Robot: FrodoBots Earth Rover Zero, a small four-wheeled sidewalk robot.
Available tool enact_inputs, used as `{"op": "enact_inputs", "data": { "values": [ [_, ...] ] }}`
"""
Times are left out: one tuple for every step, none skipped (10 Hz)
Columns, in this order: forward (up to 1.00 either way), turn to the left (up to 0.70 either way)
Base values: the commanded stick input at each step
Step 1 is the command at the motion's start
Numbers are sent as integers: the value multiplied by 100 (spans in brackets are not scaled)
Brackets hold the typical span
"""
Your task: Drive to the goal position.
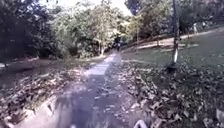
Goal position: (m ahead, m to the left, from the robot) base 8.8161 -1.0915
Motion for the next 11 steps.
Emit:
{"op": "enact_inputs", "data": {
  "values": [
    [50,0],
    [50,0],
    [50,0],
    [50,0],
    [50,0],
    [50,0],
    [50,0],
    [50,0],
    [50,0],
    [50,0],
    [50,0]
  ]
}}
